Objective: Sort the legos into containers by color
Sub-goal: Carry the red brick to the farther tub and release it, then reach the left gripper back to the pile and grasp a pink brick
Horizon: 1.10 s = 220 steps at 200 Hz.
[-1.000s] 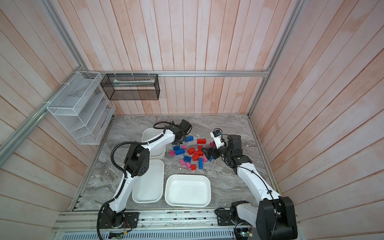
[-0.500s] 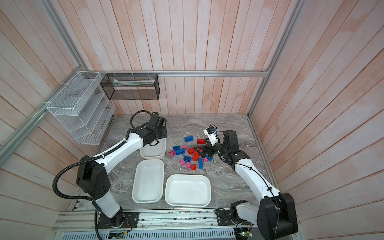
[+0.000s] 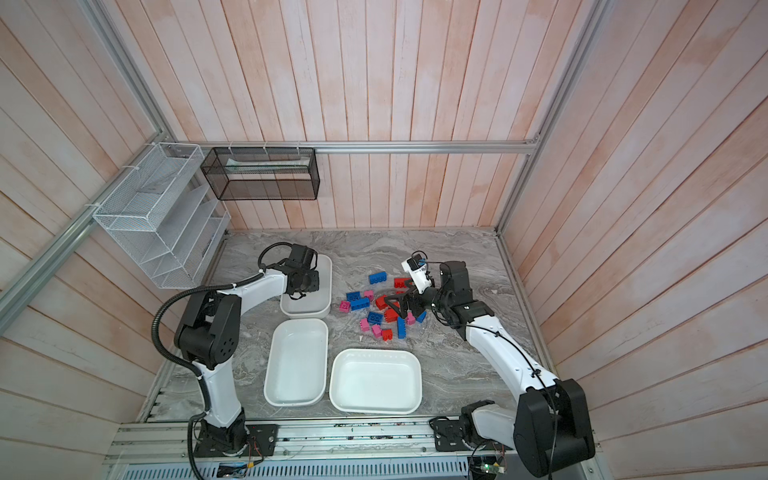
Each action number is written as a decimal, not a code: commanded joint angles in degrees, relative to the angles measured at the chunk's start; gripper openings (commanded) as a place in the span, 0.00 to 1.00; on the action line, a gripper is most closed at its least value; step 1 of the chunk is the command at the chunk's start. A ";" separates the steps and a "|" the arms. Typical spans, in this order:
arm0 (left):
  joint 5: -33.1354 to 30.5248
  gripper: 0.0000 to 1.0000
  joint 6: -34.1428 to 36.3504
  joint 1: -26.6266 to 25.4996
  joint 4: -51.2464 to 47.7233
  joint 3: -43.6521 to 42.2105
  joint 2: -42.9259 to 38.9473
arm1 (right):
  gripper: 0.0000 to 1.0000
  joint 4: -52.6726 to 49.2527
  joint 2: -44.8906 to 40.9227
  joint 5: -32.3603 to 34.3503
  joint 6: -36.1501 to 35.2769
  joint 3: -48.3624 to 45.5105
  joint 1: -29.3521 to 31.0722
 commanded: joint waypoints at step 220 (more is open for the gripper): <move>4.13 0.53 -7.27 -21.31 -10.35 -3.76 -13.13 | 0.98 -5.04 -1.47 4.71 -3.55 1.24 -1.08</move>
